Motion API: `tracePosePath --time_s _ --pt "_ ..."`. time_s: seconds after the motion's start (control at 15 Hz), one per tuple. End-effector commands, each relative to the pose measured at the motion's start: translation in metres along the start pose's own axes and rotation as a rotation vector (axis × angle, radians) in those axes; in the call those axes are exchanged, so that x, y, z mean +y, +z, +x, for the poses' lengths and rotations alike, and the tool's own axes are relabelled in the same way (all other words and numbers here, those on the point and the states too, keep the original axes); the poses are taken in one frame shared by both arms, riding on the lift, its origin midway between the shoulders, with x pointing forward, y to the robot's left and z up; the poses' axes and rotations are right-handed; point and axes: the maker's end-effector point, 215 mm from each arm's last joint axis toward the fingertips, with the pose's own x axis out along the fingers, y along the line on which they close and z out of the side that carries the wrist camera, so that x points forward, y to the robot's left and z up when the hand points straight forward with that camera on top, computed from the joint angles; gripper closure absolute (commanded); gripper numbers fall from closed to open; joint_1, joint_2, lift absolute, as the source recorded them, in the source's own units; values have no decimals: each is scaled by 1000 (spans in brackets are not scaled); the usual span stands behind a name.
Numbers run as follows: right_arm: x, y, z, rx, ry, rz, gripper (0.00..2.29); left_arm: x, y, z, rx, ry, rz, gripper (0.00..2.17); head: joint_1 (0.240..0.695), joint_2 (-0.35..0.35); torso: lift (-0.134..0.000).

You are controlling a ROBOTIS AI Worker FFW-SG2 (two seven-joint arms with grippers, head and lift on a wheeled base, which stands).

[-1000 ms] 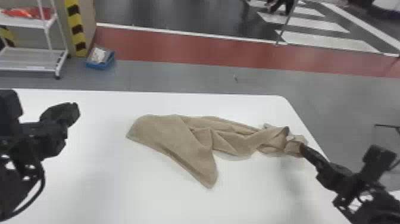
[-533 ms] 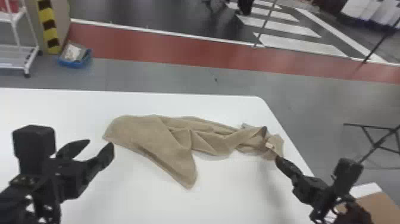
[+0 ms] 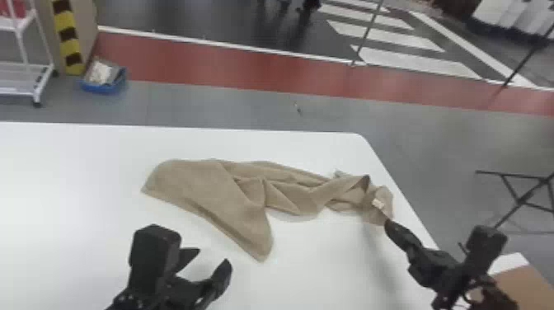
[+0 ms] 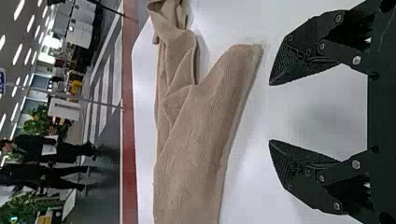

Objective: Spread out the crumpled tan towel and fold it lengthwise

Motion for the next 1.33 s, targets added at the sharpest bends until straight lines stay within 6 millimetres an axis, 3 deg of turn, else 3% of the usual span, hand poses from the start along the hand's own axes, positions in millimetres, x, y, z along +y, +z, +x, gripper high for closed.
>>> tracePosePath --time_s 0.0,0.2,0.4,0.6,0.93,1.27 --pt "7 -1 3 3 12 -2 1713 -26 3 15 -32 -25 19 532 695 -350 -124" --pt "8 -5 1 10 19 0 1713 -50 8 36 -105 -29 71 532 695 -350 -124" --pt "-1 -7 -2 8 9 6 1713 -73 5 42 -96 -66 48 542 695 -350 -124" --pt "0 -5 -1 -3 19 7 1713 -86 1 55 -87 -66 63 697 695 -350 -124" --pt "-7 -8 -2 -16 15 12 1713 -87 -1 82 -97 -36 105 697 695 -350 -124" --pt "-11 -4 -2 -30 11 12 1713 -78 -4 87 -88 -13 139 697 695 -350 -124"
